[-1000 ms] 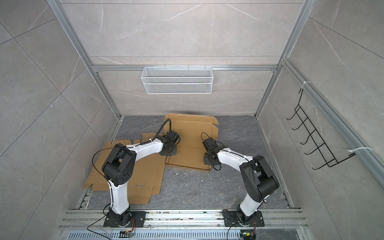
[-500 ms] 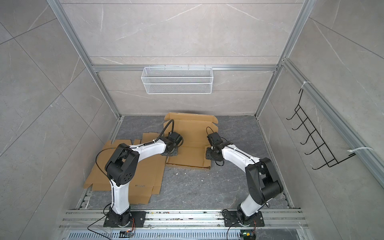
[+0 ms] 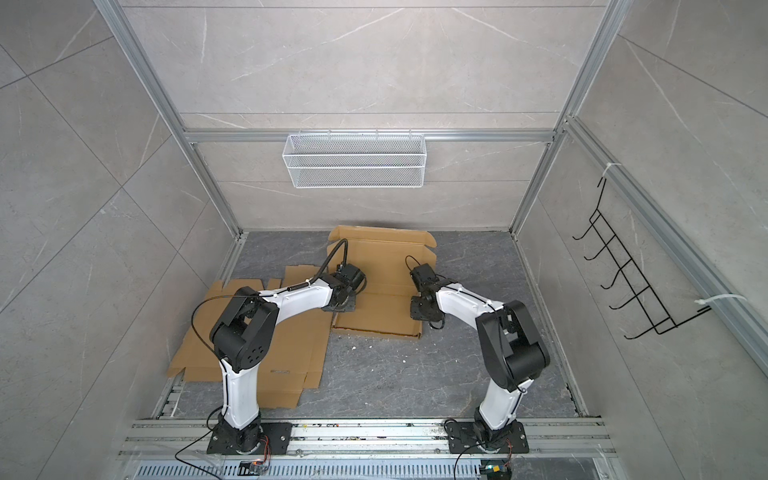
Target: Fold the paper box
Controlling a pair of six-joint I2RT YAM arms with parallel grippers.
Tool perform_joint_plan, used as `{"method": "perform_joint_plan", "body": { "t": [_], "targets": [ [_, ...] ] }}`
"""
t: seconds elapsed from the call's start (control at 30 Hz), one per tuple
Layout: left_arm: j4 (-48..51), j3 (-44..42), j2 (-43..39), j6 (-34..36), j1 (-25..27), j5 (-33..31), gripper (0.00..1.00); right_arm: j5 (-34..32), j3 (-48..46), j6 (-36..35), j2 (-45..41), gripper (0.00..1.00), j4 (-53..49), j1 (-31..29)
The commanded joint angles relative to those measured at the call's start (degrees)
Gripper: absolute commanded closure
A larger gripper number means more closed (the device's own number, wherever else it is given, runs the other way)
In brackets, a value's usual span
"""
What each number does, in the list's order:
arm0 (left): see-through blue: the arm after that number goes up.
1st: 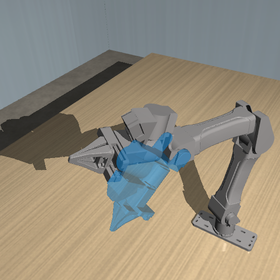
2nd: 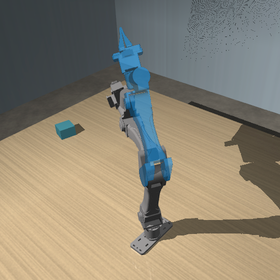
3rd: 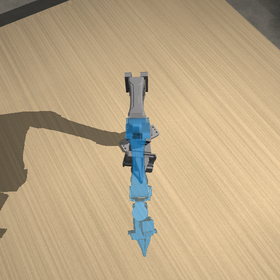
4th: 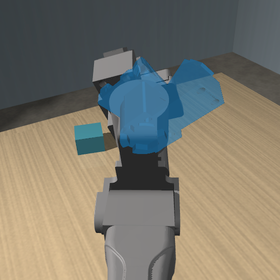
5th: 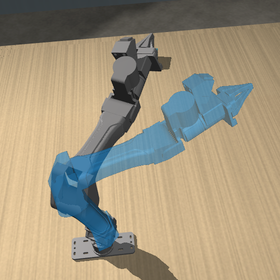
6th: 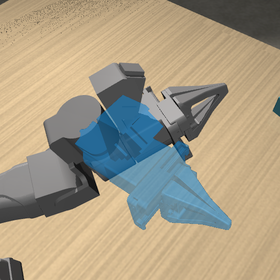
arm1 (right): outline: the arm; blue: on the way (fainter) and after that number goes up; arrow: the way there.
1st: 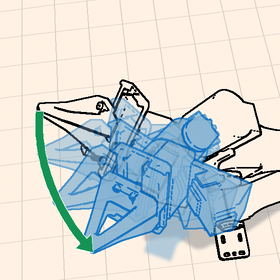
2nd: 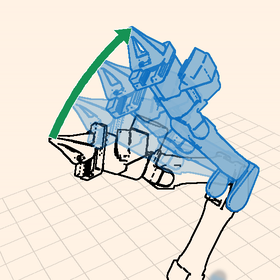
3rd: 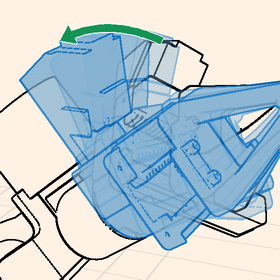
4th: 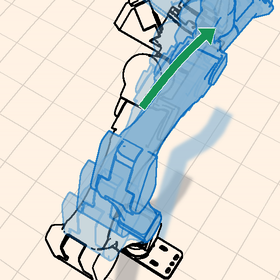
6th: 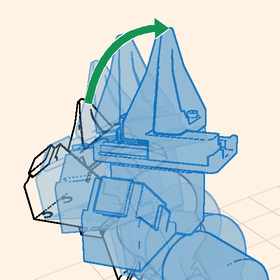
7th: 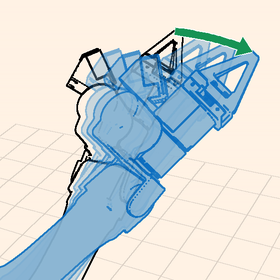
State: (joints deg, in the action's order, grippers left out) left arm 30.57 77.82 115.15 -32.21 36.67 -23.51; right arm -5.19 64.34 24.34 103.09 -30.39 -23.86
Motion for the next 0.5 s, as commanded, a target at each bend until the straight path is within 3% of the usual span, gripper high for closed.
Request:
{"method": "perform_joint_plan", "body": {
  "t": [0.0, 0.13, 0.27, 0.47],
  "targets": [
    [2.8, -3.9, 6.3, -1.7, -1.1, 1.0, 1.0, -10.8, 4.3, -3.2, 3.3, 0.79, -4.5, -2.4],
    [4.9, -2.5, 4.4, -2.2, -0.6, 1.8, 1.0, -22.1, 7.9, -3.6, 5.3, 1.0, -11.6, -7.0],
    [5.7, -0.9, 3.8, -2.7, 1.0, 1.3, 1.0, -29.5, 10.5, -3.1, 9.3, 1.0, -15.8, -10.1],
    [5.8, 0.6, 9.8, -4.1, 1.8, -1.1, 1.0, -29.5, 12.6, 0.0, 14.1, 1.0, -17.0, -13.2]
  ]
}}
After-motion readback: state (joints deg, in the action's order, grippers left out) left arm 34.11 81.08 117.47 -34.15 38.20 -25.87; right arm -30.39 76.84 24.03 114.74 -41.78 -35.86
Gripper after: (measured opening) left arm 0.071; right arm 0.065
